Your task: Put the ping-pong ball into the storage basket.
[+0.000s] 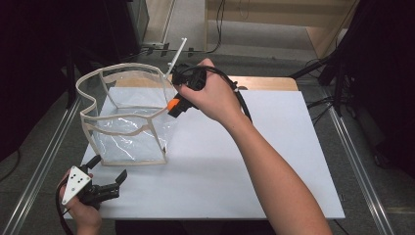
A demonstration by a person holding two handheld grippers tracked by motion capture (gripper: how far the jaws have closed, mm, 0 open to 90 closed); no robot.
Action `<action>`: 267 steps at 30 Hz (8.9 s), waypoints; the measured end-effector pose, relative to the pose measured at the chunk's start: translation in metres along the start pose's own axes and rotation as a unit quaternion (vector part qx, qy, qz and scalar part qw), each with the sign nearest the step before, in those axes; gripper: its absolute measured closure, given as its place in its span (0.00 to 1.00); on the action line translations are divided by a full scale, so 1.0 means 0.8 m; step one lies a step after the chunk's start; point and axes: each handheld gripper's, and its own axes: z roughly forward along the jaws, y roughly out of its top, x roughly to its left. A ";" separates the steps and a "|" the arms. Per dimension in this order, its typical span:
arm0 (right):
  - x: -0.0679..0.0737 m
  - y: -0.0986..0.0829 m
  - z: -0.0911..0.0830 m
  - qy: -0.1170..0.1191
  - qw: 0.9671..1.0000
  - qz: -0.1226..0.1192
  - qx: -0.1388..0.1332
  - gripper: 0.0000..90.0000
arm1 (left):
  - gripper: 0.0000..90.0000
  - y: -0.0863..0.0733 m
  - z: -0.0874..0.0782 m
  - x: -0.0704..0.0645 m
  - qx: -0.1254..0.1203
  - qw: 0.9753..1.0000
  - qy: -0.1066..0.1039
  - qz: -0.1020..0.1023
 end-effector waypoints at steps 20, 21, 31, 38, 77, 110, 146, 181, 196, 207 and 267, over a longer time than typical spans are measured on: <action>-0.004 0.023 0.002 -0.001 1.000 -0.003 0.003 0.53 | 0.00 0.000 0.000 0.001 0.000 1.000 0.000 -0.001; -0.005 0.024 0.002 -0.001 1.000 -0.004 0.003 0.53 | 0.00 0.000 0.000 0.001 0.000 1.000 0.000 -0.002; -0.007 0.036 0.002 -0.001 1.000 -0.005 0.002 0.53 | 0.00 0.000 -0.001 0.001 0.000 1.000 -0.001 -0.001; -0.009 0.043 0.005 -0.002 1.000 -0.007 0.000 0.53 | 0.00 0.000 -0.001 0.001 -0.001 1.000 -0.001 -0.002; -0.022 0.053 0.023 -0.024 1.000 0.017 0.000 0.53 | 0.00 0.000 -0.001 0.002 -0.002 1.000 -0.002 -0.003; -0.018 0.021 0.005 -0.095 0.993 0.053 -0.036 0.00 | 0.00 0.000 -0.001 0.002 -0.002 1.000 -0.002 -0.004; -0.007 -0.063 0.015 -0.098 0.992 0.074 -0.032 0.00 | 0.00 0.000 0.000 0.001 -0.002 1.000 -0.002 -0.002; 0.009 -0.139 0.055 -0.090 0.991 0.092 -0.033 0.00 | 0.00 0.000 -0.001 0.000 0.001 1.000 -0.003 0.001; 0.014 -0.168 0.063 -0.092 0.990 0.096 -0.047 0.00 | 0.00 0.000 -0.001 0.000 0.001 1.000 -0.002 0.001; 0.015 -0.194 0.066 -0.093 0.989 0.101 -0.061 0.00 | 0.00 0.000 0.000 0.000 0.001 1.000 -0.002 0.002; 0.045 -0.340 0.067 -0.116 0.970 0.174 -0.124 0.00 | 0.00 0.000 -0.001 -0.001 0.003 1.000 -0.001 0.005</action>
